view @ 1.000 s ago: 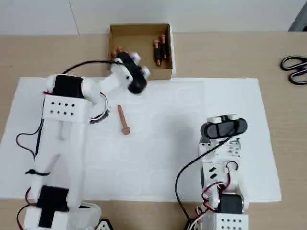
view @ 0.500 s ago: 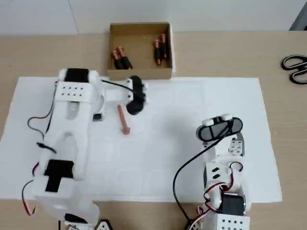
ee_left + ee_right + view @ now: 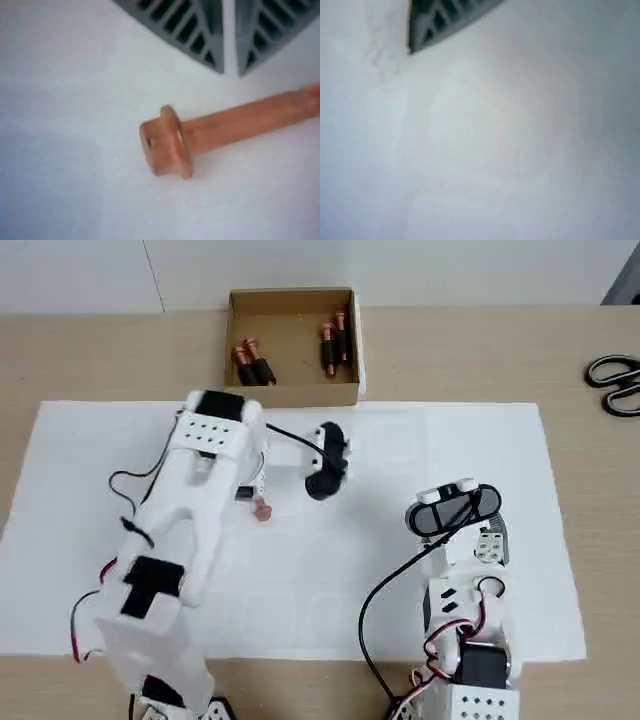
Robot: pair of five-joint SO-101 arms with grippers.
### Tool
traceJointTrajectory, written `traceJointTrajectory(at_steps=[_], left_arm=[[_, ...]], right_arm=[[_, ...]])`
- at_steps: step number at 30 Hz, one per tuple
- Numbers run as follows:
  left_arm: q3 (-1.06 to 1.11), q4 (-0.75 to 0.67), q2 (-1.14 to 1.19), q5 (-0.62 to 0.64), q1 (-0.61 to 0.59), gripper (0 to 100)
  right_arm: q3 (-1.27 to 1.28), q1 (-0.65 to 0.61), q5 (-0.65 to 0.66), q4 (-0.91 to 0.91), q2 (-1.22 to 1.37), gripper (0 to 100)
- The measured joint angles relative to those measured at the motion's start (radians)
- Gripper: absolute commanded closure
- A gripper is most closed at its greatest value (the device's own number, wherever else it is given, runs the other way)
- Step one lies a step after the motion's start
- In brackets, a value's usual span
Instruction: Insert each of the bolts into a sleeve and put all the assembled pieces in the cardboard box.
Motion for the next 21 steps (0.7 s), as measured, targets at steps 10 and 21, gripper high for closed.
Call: traceJointTrajectory(at_steps=[10,21], left_arm=[[0.000,-0.014,0.084,0.000,0.002,99],[-0.043,-0.126,0.158,0.000,0.005,99]], right_arm=[[0.000,0.000,0.003,0.000,0.000,77.9],[0.000,0.000,0.003,0.000,-0.002,77.9]])
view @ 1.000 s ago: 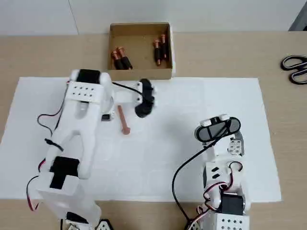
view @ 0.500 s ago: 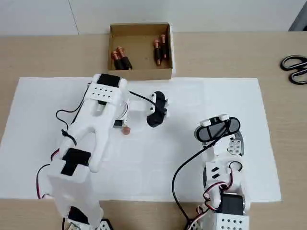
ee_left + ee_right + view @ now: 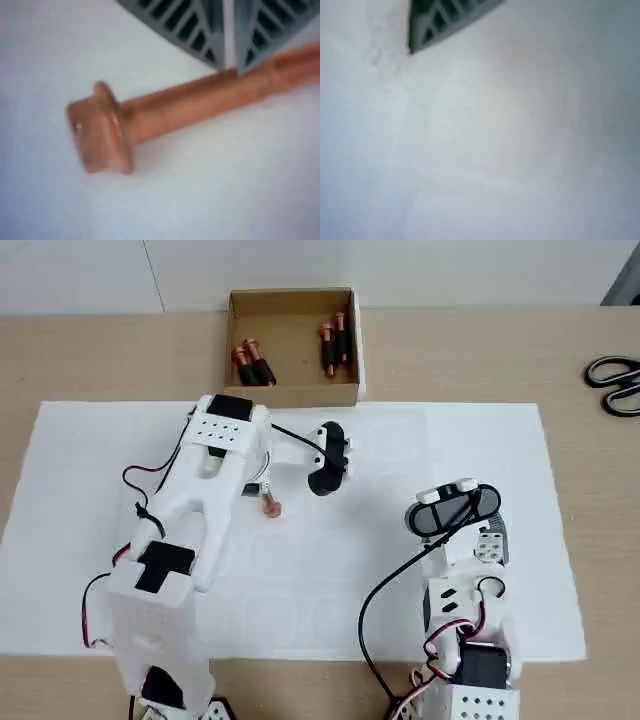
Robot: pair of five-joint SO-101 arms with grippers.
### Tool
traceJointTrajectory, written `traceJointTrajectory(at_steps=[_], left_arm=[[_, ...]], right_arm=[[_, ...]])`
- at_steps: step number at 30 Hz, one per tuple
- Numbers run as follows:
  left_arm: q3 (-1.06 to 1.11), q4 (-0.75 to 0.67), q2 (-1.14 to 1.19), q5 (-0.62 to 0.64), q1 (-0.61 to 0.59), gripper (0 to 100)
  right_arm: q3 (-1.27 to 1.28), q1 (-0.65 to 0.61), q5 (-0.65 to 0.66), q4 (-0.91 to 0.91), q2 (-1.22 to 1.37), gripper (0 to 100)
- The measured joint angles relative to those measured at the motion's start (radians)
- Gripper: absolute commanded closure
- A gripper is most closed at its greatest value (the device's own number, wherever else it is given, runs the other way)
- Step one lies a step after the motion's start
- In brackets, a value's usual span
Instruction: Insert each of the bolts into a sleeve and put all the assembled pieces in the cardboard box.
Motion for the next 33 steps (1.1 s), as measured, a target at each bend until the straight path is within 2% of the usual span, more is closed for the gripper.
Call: traceJointTrajectory(at_steps=[3,14,27,33], left_arm=[[-0.003,0.008,0.002,0.000,0.012,99],[-0.003,0.219,0.003,0.000,0.103,99],[-0.025,0.230,0.061,0.006,0.121,99],[-0.150,0.334,0.115,0.006,0.121,90]], right_arm=[[0.000,0.000,0.000,0.000,0.000,77.9],[0.000,0.000,0.000,0.000,0.000,77.9],[0.000,0.000,0.000,0.000,0.000,77.9],[0.000,0.000,0.000,0.000,0.000,77.9]])
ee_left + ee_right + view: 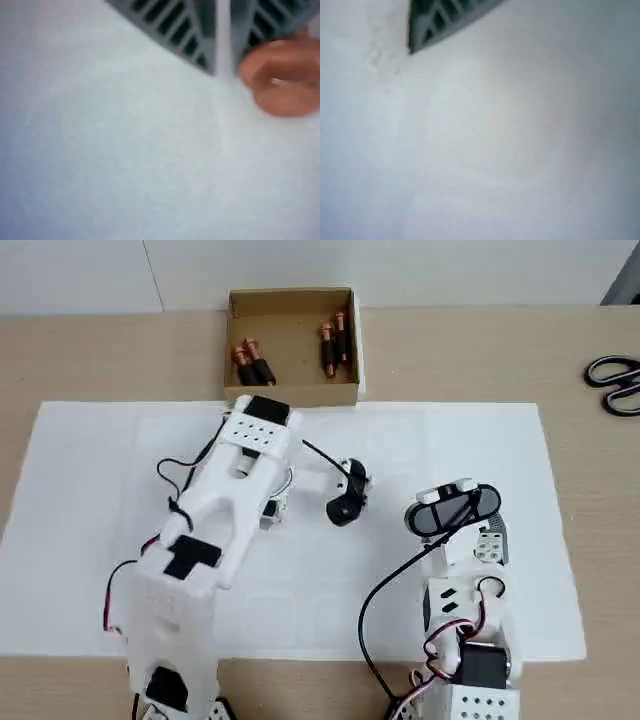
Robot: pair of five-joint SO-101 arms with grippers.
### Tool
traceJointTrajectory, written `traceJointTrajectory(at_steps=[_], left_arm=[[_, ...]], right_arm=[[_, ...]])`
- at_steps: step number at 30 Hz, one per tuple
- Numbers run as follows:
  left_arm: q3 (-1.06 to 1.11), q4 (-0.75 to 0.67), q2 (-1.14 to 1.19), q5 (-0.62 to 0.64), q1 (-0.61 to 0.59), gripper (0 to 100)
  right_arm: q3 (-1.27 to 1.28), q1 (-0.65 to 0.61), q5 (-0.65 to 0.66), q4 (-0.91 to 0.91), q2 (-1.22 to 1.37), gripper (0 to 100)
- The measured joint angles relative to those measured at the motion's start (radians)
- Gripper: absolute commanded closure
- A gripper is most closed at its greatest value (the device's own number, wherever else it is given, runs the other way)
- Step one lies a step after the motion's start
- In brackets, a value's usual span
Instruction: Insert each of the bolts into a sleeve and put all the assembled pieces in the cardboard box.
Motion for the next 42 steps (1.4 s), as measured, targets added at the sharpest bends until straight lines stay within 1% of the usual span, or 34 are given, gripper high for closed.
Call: traceJointTrajectory(at_steps=[11,17,26,31,36,39,42], left_arm=[[-0.023,0.000,-0.044,0.011,0.034,89],[-0.023,0.000,-0.114,0.011,-0.008,89],[-0.023,0.000,-0.118,0.012,-0.107,89],[-0.023,0.000,-0.118,0.012,-0.103,89],[0.003,0.000,-0.118,0.012,-0.057,89],[0.008,-0.002,-0.080,0.058,-0.028,89],[-0.006,-0.021,-0.038,0.126,-0.029,93]], right_arm=[[0.000,0.000,0.000,0.000,0.000,77.9],[0.000,0.000,0.000,0.000,0.000,77.9],[0.000,0.000,0.000,0.000,0.000,77.9],[0.000,0.000,0.000,0.000,0.000,77.9],[0.000,0.000,0.000,0.000,0.000,77.9],[0.000,0.000,0.000,0.000,0.000,77.9],[0.000,0.000,0.000,0.000,0.000,77.9]])
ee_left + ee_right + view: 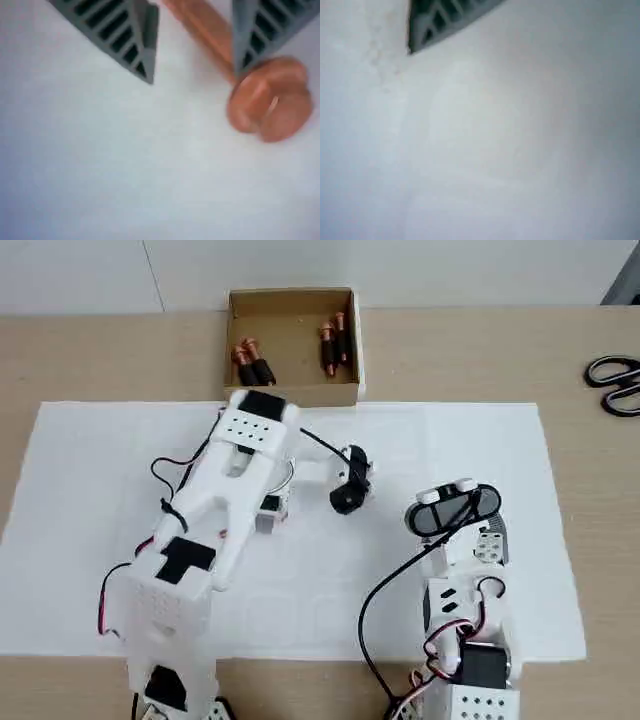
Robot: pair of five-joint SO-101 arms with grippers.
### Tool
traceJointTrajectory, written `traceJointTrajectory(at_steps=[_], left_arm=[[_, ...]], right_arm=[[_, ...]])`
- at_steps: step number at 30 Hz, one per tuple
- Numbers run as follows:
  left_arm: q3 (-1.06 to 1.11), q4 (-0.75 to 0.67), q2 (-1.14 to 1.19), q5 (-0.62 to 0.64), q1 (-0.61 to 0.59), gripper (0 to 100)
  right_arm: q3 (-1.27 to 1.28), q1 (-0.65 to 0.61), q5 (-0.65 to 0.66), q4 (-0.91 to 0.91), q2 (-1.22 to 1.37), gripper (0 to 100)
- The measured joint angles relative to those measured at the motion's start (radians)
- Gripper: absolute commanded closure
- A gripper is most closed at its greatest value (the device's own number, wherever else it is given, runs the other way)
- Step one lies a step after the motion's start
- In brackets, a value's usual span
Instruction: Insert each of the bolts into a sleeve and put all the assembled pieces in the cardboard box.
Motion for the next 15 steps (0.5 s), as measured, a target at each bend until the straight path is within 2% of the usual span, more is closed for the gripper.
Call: traceJointTrajectory(at_steps=[4,7,15], left_arm=[[-0.048,-0.103,0.057,0.121,-0.008,97],[-0.049,-0.121,0.084,0.204,-0.006,98],[-0.060,-0.121,0.110,0.249,-0.006,100]], right_arm=[[0.000,0.000,0.000,0.000,0.000,77.9],[0.000,0.000,0.000,0.000,0.000,77.9],[0.000,0.000,0.000,0.000,0.000,77.9]])
